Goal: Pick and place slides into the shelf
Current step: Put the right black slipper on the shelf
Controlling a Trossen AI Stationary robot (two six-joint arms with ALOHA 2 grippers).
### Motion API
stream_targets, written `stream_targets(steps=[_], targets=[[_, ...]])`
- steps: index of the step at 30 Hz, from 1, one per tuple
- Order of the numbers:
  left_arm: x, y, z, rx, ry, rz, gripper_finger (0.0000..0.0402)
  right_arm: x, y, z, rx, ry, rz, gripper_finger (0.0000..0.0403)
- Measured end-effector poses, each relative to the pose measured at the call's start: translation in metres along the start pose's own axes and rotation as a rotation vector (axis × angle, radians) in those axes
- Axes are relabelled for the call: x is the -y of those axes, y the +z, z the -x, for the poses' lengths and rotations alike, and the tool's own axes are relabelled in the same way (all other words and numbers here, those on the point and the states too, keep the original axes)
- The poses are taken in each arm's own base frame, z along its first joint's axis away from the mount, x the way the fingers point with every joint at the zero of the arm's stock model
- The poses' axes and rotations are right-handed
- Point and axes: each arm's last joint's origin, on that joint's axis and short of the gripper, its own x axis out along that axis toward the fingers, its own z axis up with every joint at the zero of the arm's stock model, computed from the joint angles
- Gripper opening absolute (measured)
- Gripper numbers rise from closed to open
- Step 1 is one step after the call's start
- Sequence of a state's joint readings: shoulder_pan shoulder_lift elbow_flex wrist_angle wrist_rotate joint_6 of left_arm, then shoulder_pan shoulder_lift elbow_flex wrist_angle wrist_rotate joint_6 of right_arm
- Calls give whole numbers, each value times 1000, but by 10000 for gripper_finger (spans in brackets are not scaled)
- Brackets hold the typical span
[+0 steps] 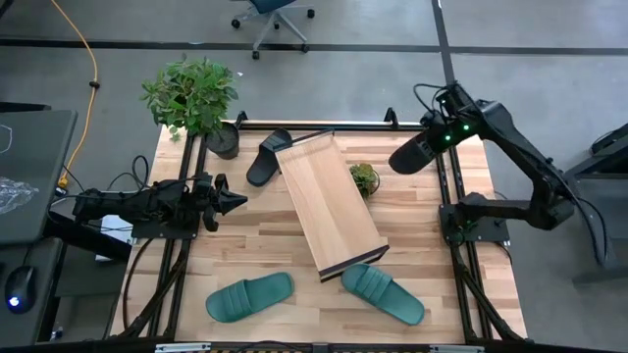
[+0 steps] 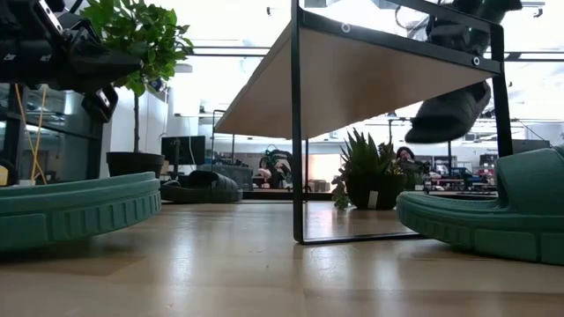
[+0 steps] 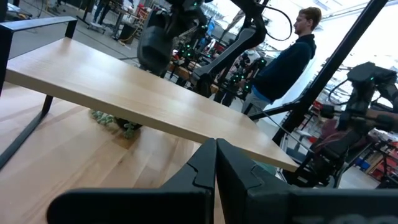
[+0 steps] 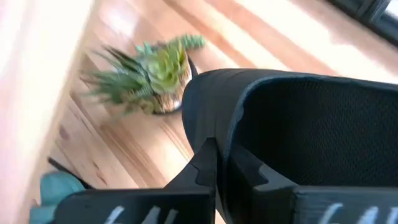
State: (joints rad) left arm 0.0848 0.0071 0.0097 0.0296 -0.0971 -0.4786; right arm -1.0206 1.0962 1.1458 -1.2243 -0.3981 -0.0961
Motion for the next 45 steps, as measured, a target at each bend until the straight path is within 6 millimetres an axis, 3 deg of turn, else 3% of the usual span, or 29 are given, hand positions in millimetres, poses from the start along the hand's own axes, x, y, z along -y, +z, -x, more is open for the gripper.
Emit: stream_targets(steps=[11, 18, 22, 30, 34, 39, 45], targets=[[0, 0, 0, 0, 0, -1, 1, -23, 2, 51, 210, 61, -31, 0], [0, 0, 0, 0, 0, -29, 1, -39, 12, 79, 369, 264, -77, 0], [0, 0, 0, 1, 0, -29, 1, -49, 19, 85, 420, 381, -109, 0], [0, 0, 0, 0, 1, -54, 1, -86, 26, 69, 338, 552, -112, 0], [0, 0, 0, 0, 0, -55, 1, -108, 24, 60, 349, 551, -105, 0], [0, 0, 0, 1, 0, -55, 1, -131, 16, 44, 333, 549, -165, 0], [0, 0, 0, 1, 0, -55, 1, -155, -4, 10, 286, 554, -255, 0]])
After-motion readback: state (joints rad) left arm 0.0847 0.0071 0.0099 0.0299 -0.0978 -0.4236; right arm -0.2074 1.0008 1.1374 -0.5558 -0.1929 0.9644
